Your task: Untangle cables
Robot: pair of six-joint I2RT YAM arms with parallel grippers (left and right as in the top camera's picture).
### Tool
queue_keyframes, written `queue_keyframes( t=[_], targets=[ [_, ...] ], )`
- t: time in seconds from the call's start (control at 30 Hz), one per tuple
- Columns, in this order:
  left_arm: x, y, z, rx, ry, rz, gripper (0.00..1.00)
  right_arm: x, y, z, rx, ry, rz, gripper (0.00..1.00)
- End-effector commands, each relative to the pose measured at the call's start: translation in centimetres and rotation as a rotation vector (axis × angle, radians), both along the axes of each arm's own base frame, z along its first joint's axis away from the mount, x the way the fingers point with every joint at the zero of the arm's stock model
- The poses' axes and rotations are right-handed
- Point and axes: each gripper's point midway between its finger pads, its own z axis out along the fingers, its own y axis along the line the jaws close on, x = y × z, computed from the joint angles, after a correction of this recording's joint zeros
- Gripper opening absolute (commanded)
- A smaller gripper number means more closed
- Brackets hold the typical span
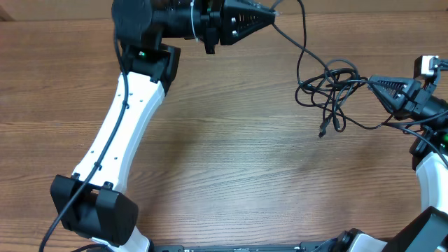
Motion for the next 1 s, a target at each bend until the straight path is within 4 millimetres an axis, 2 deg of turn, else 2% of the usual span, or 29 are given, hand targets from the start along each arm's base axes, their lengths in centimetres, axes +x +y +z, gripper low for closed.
queue_keyframes(
  t=[0.0,0.1,0.17,0.2,0.27,0.3,0.33,0.37,0.4,0.47,0.53,0.67,0.73,0.83,0.9,0.97],
  targets=[
    [2.4,1.4,-0.2,0.009,-0.001,0.138,0.04,-0.3,-0.2,-0.1,-0.006,0.006,0.020,0.04],
    [5.2,1.4,-3.8,0.085,0.155,0.262,0.04,-0.3,-0.2,-0.1,-0.003,0.010,0.020,0.04],
    [7.0,1.7,-6.6,0.154,0.264,0.376,0.04,-0.3,-0.2,-0.1,-0.001,0.013,0.019,0.04],
    [8.0,1.9,-8.7,0.212,0.326,0.461,0.04,-0.3,-0.2,-0.1,0.001,0.016,0.019,0.05],
    [8.7,2.1,-11.4,0.298,0.386,0.560,0.04,-0.3,-0.1,-0.1,0.002,0.019,0.022,0.18],
    [8.5,1.7,-12.6,0.346,0.389,0.584,0.04,-0.3,0.0,-0.1,0.002,0.019,0.027,0.39],
    [7.9,1.0,-12.8,0.365,0.354,0.559,0.04,-0.3,0.2,-0.1,0.002,0.019,0.032,0.64],
    [7.4,0.3,-12.8,0.372,0.323,0.534,0.04,-0.3,0.3,-0.1,0.002,0.019,0.035,0.76],
    [6.4,-0.9,-12.7,0.377,0.277,0.491,0.04,-0.3,0.6,-0.1,0.002,0.019,0.044,0.98],
    [5.5,-2.6,-12.3,0.376,0.224,0.461,0.04,-0.3,1.3,-0.1,0.002,0.020,0.066,1.00],
    [5.4,-3.4,-12.1,0.372,0.201,0.469,0.04,-0.3,2.3,-0.1,0.008,0.030,0.095,1.00],
    [5.6,-4.3,-10.4,0.317,0.130,0.477,0.04,-0.5,5.2,-0.2,0.013,0.040,0.183,1.00],
    [5.9,-4.3,-9.1,0.276,0.092,0.486,0.04,-0.6,6.9,-0.5,0.031,0.076,0.234,1.00],
    [6.8,-3.6,-7.4,0.213,0.072,0.513,0.04,-0.8,8.3,-0.9,0.047,0.110,0.278,1.00],
    [7.4,-2.9,-6.2,0.166,0.074,0.526,0.04,-0.9,8.7,-1.1,0.052,0.121,0.289,1.00],
    [7.1,-2.2,-4.1,0.089,0.073,0.477,0.04,-0.9,8.7,-1.3,0.055,0.125,0.290,1.00]
  ],
)
